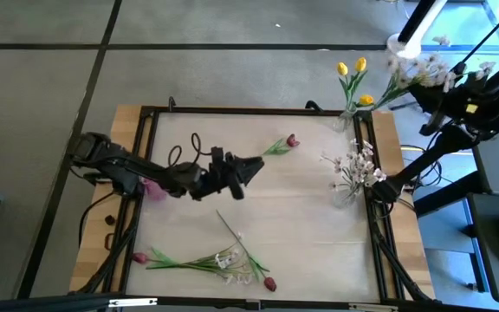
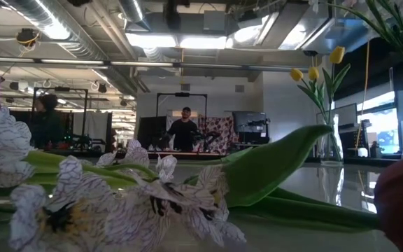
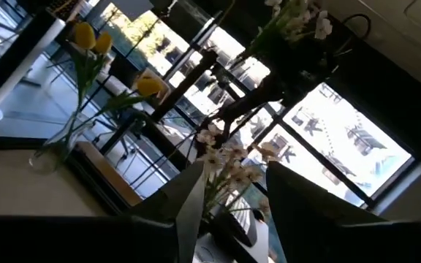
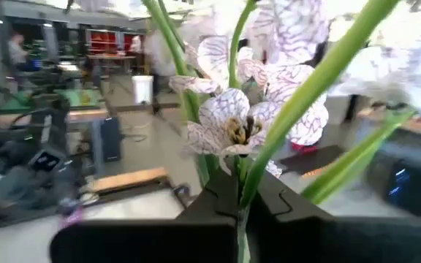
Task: Sort flowers into vase by color
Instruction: Put the right white flowers into the bottom transparent vase
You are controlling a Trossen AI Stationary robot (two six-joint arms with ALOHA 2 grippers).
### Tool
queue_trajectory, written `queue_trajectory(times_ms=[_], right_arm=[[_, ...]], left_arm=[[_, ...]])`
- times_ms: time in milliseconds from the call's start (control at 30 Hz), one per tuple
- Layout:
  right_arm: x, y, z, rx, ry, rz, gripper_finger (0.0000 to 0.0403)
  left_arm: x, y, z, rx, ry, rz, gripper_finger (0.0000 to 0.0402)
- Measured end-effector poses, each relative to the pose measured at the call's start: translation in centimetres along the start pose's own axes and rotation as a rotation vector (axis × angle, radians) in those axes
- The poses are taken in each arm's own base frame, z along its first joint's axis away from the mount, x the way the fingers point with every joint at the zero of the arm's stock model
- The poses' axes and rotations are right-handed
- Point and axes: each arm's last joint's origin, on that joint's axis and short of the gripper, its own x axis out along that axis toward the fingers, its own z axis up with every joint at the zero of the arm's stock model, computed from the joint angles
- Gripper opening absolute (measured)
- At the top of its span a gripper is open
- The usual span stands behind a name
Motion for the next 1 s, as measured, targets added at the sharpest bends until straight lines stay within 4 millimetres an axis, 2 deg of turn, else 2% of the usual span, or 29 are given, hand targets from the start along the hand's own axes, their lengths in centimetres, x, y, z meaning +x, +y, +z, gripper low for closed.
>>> queue_trajectory(times_ms=[100, 300, 433, 600, 700, 833, 1000], right_arm=[[-0.6, -1.2, -1.6, 0.014, 0.062, 0.004, 0.0001], [-1.3, -1.7, -4.5, 0.055, 0.251, 0.197, 0.0001], [-1.1, -0.6, -5.4, 0.073, 0.313, 0.287, 0.0001], [-0.9, 0.2, -5.7, 0.166, 0.265, 0.388, 0.0001], [-0.8, 0.9, -6.8, 0.184, 0.284, 0.459, 0.0001], [-1.1, 0.8, -8.6, 0.222, 0.295, 0.501, 0.0001], [-1.1, 1.5, -9.3, 0.225, 0.232, 0.618, 0.0001]], left_arm=[[1.0, 0.5, 0.6, -0.008, -0.031, 0.014, 0.0144], [3.5, 0.9, 1.5, 0.029, -0.045, 0.022, 0.0144], [4.0, 1.2, 2.0, 0.048, -0.062, 0.036, 0.0144], [4.2, 1.6, 2.6, 0.057, -0.074, 0.048, 0.0144], [4.2, 1.5, 2.6, 0.066, -0.063, 0.033, 0.0144], [4.0, 1.3, 2.4, 0.076, -0.048, 0.024, 0.0144], [3.8, 1.1, 3.0, 0.085, -0.038, 0.034, 0.0144]])
